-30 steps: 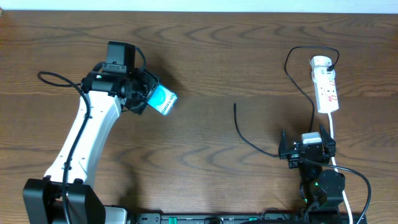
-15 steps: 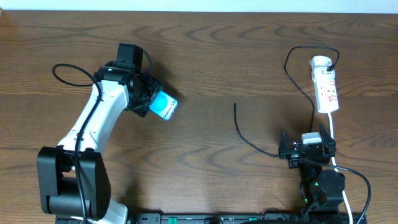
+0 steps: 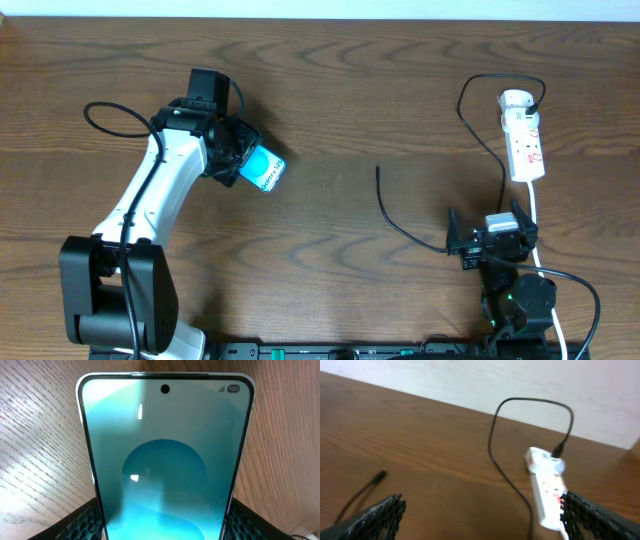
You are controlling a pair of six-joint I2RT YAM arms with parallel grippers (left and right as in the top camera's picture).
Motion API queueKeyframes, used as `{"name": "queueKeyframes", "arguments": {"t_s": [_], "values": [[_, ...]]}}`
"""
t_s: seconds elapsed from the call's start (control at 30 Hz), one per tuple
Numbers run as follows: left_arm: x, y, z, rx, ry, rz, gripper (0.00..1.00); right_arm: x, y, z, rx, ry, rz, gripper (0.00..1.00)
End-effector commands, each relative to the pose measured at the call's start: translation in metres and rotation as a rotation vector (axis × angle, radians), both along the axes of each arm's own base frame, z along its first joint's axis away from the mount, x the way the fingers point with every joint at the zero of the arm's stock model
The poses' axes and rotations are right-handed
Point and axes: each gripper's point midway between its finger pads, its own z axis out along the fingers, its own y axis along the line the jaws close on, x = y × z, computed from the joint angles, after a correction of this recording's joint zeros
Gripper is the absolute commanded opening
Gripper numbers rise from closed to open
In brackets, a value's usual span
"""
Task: Plug charger to phone and switch on socket
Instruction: 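Move the right gripper from the power strip toward the held phone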
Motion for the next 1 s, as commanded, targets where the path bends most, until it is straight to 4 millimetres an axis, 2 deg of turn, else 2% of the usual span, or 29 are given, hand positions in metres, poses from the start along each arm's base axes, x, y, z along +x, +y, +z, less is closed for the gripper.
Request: {"name": "queueKeyframes", "arguments": {"t_s": [0.0,0.1,0.3,0.5,0.57,0.8,0.97], "values": [[0.008,0.003,0.009,0.018,-0.035,-0.009,0.07,-0.002,0.006,0.009,0.101,0.011,0.021,0.99],[0.008,0.003,0.009,0.018,-0.034,-0.009,0.07,-0.007,0.004,0.023,0.103,0.032,0.011,0.99],[0.012,0.003,0.010,0.016,-0.049,-0.008,0.07,-0.016,0.002,0.069,0.169,0.094,-0.012,0.99],[0.013,0.002,0.010,0.015,-0.055,-0.009,0.07,0.002,0.010,0.091,0.186,0.277,0.006,0.99],[0.013,0.002,0.010,0.015,-0.055,-0.009,0.07,0.013,0.020,0.099,0.205,0.346,0.044,0.99],[0.013,0.002,0.010,0.015,-0.055,-0.009,0.07,0.042,0.078,0.131,0.312,0.562,0.337,0.99],[0.013,0.003,0.010,0.016,-0.055,-0.008,0.07,0.050,0.100,0.137,0.374,0.603,0.463,0.99]]}}
